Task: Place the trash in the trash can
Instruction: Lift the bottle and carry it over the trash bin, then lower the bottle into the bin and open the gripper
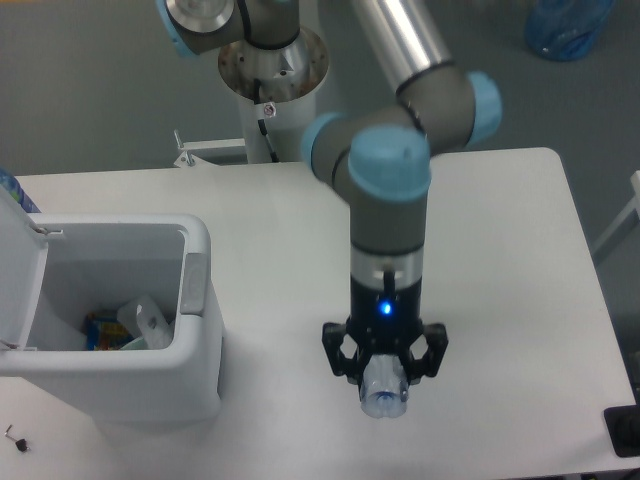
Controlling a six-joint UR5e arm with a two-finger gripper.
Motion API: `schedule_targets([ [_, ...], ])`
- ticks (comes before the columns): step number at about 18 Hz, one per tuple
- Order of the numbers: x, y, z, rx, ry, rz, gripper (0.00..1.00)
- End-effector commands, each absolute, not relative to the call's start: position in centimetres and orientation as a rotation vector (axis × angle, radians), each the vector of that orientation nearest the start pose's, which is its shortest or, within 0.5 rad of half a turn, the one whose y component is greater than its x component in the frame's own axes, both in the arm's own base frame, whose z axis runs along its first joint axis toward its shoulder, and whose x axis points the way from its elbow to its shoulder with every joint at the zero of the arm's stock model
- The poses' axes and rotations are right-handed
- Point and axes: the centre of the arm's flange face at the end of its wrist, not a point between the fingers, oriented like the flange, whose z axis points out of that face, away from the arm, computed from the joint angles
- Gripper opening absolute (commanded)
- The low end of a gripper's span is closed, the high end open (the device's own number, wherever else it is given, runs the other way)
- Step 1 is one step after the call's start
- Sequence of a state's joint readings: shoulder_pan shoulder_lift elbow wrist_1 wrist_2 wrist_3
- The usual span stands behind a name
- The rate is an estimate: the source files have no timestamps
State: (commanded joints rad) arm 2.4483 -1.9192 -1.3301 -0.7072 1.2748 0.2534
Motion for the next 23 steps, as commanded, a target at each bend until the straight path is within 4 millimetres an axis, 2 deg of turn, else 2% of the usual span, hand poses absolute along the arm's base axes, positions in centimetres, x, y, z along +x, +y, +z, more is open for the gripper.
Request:
schedule_targets([
  [2,-39.8,54.8,54.9,-2.23,-0.58,0.217,0.51],
  [6,-35.5,54.0,60.1,-2.165,-0.495,0.22,0.51],
  [10,-31.1,54.2,62.6,-2.141,-0.405,0.208,0.51],
  [12,-28.2,54.9,63.5,-2.136,-0.353,0.19,0.51],
  [16,-25.1,55.8,64.2,-2.132,-0.294,0.164,0.51],
  [23,-22.8,58.0,62.9,-2.159,-0.173,0.137,0.53],
])
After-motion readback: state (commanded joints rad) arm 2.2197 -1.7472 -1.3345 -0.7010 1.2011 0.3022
